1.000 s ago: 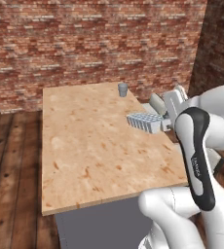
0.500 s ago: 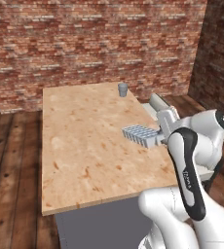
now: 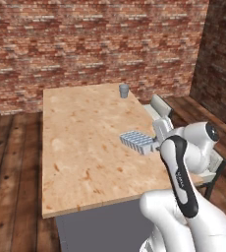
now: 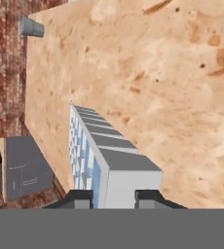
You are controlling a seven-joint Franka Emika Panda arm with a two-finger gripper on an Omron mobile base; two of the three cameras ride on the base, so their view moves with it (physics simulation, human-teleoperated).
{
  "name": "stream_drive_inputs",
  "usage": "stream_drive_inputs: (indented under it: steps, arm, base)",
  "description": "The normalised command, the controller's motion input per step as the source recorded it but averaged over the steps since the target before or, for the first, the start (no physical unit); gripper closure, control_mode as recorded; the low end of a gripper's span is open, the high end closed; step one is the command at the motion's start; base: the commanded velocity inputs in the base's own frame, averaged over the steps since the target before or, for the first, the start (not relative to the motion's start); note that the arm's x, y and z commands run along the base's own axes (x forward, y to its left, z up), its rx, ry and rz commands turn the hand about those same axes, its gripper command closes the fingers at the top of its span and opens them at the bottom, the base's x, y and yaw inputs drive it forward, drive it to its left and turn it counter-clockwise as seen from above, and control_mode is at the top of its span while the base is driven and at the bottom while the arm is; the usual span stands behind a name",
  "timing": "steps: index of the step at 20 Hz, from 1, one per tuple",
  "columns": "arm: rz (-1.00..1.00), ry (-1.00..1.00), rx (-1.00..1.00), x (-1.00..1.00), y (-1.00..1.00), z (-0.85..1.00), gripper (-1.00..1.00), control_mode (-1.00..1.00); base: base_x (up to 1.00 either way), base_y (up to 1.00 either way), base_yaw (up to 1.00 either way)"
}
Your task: Open the freezer door, pick up the ice cube tray from the freezer, and place it on the dining counter.
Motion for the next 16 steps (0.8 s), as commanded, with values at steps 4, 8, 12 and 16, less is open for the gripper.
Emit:
stream_drive_inputs:
  steps: [4,8,12,16]
  arm:
    - [0.0,0.0,0.0,0.51,0.0,-0.25,1.0,-1.0]
    - [0.0,0.0,0.0,0.49,0.0,-0.25,1.0,-1.0]
    - [0.0,0.01,0.0,0.42,0.0,-0.16,1.0,-1.0]
    - [0.0,0.03,0.0,0.35,0.0,-0.2,1.0,-1.0]
  base:
    - [0.0,0.0,0.0]
    - [0.0,0.0,0.0]
    - [0.0,0.0,0.0]
    - [0.0,0.0,0.0]
